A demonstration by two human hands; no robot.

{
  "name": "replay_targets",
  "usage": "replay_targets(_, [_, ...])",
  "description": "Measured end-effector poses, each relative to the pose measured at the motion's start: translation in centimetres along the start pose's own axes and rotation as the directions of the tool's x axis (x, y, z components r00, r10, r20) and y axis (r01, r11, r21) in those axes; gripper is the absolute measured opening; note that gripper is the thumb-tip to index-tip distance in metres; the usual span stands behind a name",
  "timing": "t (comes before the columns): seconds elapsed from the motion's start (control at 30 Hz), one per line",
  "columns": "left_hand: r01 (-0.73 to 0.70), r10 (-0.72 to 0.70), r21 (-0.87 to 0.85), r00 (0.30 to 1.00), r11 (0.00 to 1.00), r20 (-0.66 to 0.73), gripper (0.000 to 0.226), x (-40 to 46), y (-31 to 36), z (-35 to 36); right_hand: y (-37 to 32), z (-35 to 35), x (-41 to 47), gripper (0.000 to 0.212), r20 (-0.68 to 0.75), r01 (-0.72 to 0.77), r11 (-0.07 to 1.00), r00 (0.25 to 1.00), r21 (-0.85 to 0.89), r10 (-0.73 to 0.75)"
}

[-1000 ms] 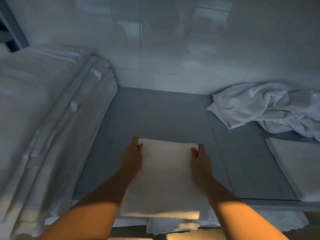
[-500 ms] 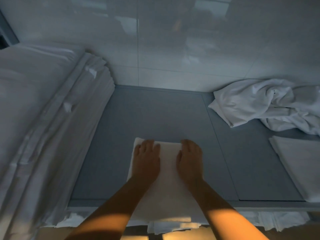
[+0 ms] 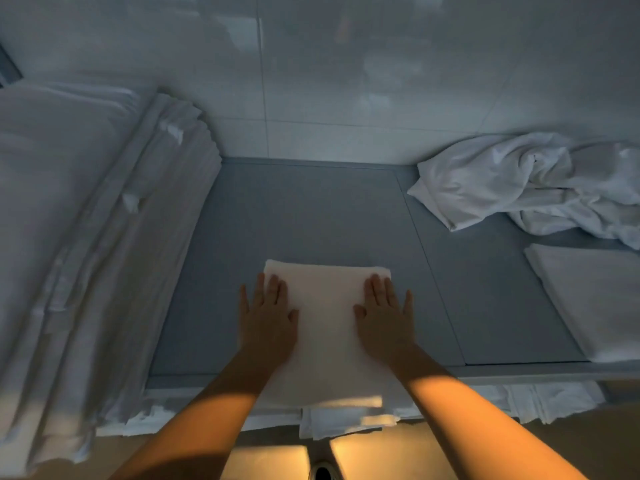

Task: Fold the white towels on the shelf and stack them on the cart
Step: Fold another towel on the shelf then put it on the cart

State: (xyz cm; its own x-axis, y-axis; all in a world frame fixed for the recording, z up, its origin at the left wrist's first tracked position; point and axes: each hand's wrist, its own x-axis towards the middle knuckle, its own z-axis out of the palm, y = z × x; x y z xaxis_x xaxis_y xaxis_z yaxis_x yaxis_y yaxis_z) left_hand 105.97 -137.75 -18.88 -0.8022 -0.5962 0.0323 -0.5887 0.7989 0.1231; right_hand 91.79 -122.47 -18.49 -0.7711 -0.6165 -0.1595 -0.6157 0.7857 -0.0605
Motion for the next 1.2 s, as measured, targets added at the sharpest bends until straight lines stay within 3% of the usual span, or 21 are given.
replay_targets(0.1, [-0.128, 0.117, -0.073, 0.984, 0.989, -0.131, 0.053, -1.4, 1.6, 0.4, -1.9, 0.3, -1.2, 0.057, -0.001, 0.105, 0.994, 0.994, 0.027, -0.105])
replay_targets(0.23, [-0.047, 0.051, -0.086, 0.998, 0.995, 0.038, 0.061, -0.9, 1.4, 1.8, -2.9, 0.8, -0.9, 0.057, 0.033, 0.141, 0.990, 0.989, 0.030, -0.142])
replay_targets(0.47, [0.027, -0.026, -0.009, 0.993, 1.000, 0.119, 0.061, 4.9, 1.7, 1.0, -4.7, -2.0, 5.0, 0.056, 0.148, 0.154, 0.987, 0.978, -0.034, -0.147])
replay_targets(0.63, [-0.023, 0.025, -0.040, 0.999, 0.999, 0.046, 0.055, 2.5, 3.0, 1.4, -6.5, 0.6, 2.3, 0.053, -0.095, 0.269, 0.959, 0.961, 0.085, -0.261])
replay_targets(0.7, [-0.011, 0.011, -0.054, 1.000, 0.999, 0.001, 0.053, 1.8, 3.0, 1.7, -6.3, 1.6, 1.5, 0.049, -0.226, 0.265, 0.948, 0.948, 0.179, -0.222])
replay_targets(0.87, [0.029, -0.029, -0.056, 0.999, 0.998, -0.012, 0.056, 2.0, 2.8, 2.0, -5.3, 2.0, 1.7, 0.050, -0.249, 0.293, 0.949, 0.934, 0.119, -0.257])
replay_targets(1.0, [0.043, -0.044, -0.049, 0.999, 0.998, -0.019, 0.062, 1.6, 1.9, 2.1, -2.8, 1.8, 1.2, 0.055, -0.298, 0.212, 0.972, 0.938, 0.100, -0.174])
replay_targets(1.1, [0.096, -0.095, -0.044, 0.995, 0.994, 0.007, 0.068, 1.6, 1.7, 2.0, -1.2, 1.3, 1.3, 0.060, -0.163, 0.095, 0.992, 0.983, 0.082, -0.081])
replay_targets(1.2, [0.144, -0.144, -0.015, 0.989, 0.990, -0.029, 0.054, 3.2, 1.5, 0.8, -1.4, 0.8, 2.0, 0.060, -0.116, 0.048, 0.999, 0.992, 0.021, -0.045])
